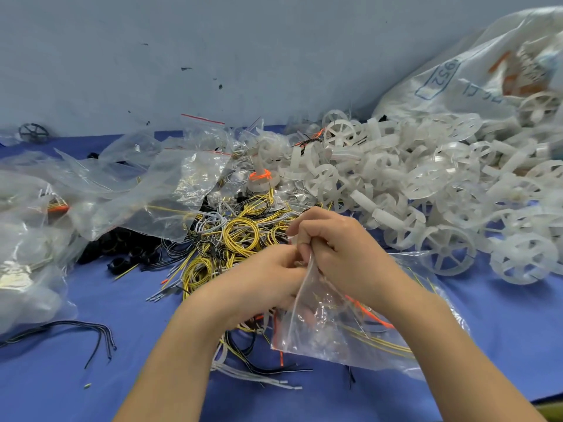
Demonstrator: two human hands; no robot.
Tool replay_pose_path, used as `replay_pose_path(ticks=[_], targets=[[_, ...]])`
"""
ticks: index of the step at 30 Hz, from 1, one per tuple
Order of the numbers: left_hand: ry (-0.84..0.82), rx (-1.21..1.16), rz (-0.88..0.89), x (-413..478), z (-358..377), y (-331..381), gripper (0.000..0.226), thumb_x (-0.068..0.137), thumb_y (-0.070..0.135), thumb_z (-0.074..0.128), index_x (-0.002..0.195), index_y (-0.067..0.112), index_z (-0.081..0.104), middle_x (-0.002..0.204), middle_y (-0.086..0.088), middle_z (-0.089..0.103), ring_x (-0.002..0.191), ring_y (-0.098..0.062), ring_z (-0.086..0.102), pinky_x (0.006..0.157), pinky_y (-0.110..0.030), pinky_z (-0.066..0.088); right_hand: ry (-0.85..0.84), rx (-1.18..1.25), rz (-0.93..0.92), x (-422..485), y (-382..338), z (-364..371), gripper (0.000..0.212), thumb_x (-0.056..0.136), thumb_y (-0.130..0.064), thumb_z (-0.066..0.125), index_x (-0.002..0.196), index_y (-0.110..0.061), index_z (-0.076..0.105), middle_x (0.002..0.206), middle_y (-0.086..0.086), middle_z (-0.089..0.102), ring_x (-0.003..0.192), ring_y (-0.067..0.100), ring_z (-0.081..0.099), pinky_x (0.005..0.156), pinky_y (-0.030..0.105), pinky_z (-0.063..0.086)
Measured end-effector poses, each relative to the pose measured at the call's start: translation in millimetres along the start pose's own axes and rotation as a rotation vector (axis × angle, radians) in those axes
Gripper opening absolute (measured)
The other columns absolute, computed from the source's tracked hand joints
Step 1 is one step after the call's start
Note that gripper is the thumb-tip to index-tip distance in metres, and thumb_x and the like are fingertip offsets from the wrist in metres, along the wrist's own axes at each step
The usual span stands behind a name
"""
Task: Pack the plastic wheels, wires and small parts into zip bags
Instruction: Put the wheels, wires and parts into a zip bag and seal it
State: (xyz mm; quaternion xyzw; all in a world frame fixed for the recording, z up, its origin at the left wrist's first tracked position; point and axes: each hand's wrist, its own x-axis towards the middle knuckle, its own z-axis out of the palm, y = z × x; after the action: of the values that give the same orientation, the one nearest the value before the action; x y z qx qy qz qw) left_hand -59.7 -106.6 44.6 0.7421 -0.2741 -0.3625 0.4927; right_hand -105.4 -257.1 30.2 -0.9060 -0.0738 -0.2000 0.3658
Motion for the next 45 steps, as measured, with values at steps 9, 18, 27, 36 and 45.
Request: replay_pose_path(ticks=[9, 18, 27, 36, 45], targets=[[0.848, 0.034, 0.093, -17.9, -77.2, -38.2, 0.019, 0.098, 0.025, 0.052, 0.094, 0.020, 0.070, 0.080, -0.005, 0.073, 0.055, -0.016, 0.063, 0.049, -0.025, 0.050, -0.042, -0.124, 0.002, -5.7, 1.5, 7.9, 0.039, 0.082, -0.010, 0.035, 0.060, -0.039, 0.048, 0.099, -0.011, 0.061, 0.100, 0.014, 0.056, 0.083, 0.035, 0.044], [1.031, 0.696, -0.360, -22.9, -119.6, -109.2, 0.043, 0.096, 0.031, 0.050, 0.136, 0.017, 0.051, 0.139, -0.022, 0.044, 0.128, -0.040, 0.035, 0.104, -0.048, 0.034, -0.118, -0.166, 0.005, -12.3, -2.8, 3.6, 0.053, 0.089, 0.005, 0.043, 0.073, -0.040, 0.066, 0.111, -0.017, 0.059, 0.106, 0.006, 0.052, 0.084, 0.028, 0.038], [1.020, 0.891, -0.389, -16.4, -122.9, -112.5, 0.038, 0.097, 0.031, 0.051, 0.131, 0.014, 0.056, 0.129, -0.027, 0.048, 0.120, -0.043, 0.038, 0.095, -0.051, 0.038, -0.209, -0.362, -0.103, -20.8, -27.9, 26.1, 0.039, 0.091, 0.001, 0.051, 0.097, -0.033, 0.071, 0.114, -0.013, 0.060, 0.106, 0.015, 0.047, 0.096, 0.033, 0.030], [0.987, 0.799, -0.411, -16.8, -124.5, -111.5, 0.037, 0.092, 0.033, 0.054, 0.120, 0.009, 0.058, 0.117, -0.034, 0.050, 0.107, -0.046, 0.048, 0.088, -0.047, 0.042, -0.232, -0.410, -0.129, -22.3, -21.4, 19.6, 0.028, 0.077, -0.006, 0.073, 0.078, -0.033, 0.074, 0.114, -0.010, 0.064, 0.113, 0.018, 0.048, 0.094, 0.029, 0.023], [0.965, 0.825, -0.421, -16.3, -118.7, -105.5, 0.036, 0.091, 0.037, 0.053, 0.116, 0.011, 0.057, 0.118, -0.026, 0.046, 0.091, -0.044, 0.054, 0.081, -0.044, 0.044, -0.094, -0.313, -0.113, -21.5, -14.8, 8.9, 0.025, 0.079, 0.002, 0.061, 0.067, -0.020, 0.066, 0.113, -0.005, 0.066, 0.112, 0.023, 0.051, 0.095, 0.041, 0.038]])
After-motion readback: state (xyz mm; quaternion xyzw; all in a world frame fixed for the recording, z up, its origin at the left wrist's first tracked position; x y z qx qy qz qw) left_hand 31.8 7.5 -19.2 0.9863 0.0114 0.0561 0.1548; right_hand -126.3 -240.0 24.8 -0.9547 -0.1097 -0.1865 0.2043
